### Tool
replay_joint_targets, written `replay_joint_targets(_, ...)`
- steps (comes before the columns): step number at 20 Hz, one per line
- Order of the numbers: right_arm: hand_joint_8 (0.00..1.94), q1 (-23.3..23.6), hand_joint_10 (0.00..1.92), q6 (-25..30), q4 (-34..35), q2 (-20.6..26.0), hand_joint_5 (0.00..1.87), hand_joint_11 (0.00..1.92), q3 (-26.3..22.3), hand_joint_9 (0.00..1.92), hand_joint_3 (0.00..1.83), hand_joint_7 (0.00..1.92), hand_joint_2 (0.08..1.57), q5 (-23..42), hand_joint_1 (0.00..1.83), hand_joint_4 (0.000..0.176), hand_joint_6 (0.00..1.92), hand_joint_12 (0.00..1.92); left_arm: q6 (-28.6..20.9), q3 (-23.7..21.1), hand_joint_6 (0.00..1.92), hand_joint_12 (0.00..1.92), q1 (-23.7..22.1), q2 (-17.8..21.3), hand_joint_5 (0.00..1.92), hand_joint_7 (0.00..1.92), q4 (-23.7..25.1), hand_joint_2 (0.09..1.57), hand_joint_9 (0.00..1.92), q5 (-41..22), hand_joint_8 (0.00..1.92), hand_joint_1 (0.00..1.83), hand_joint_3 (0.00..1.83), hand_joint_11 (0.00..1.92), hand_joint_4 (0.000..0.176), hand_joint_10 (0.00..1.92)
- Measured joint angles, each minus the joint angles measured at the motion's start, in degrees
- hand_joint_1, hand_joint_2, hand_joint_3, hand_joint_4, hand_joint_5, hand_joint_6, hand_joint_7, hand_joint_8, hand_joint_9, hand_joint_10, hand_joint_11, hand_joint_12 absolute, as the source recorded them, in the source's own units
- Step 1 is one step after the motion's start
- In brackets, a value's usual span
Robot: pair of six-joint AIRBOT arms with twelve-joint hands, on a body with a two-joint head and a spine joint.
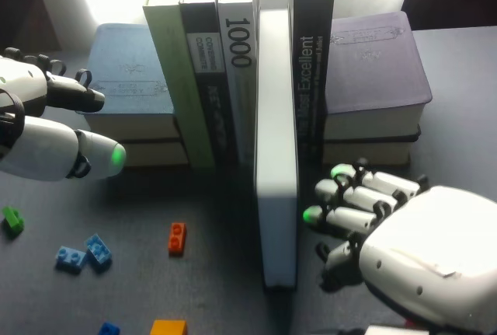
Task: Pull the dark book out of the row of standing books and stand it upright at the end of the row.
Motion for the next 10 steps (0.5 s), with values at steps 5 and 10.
replay_joint_targets(5,0.00,-1.0,0.01,0.0,-0.3,0.0,0.79,0.00,0.0,0.06,0.00,0.22,1.17,-0.1,0.00,0.000,0.05,0.00,0.0,0.0,0.00,0.55,0.0,0.0,0.18,0.15,0.0,1.22,0.15,0.0,0.00,0.00,0.00,0.00,0.032,0.00)
replay_joint_targets(10,0.01,-2.1,0.01,-0.2,-0.2,2.0,0.79,0.01,-0.8,0.06,0.00,0.24,1.18,0.3,0.00,0.000,0.05,0.01,0.0,0.0,0.00,0.53,0.0,0.0,0.16,0.14,0.0,1.22,0.14,0.2,0.00,0.00,0.00,0.00,0.037,0.00)
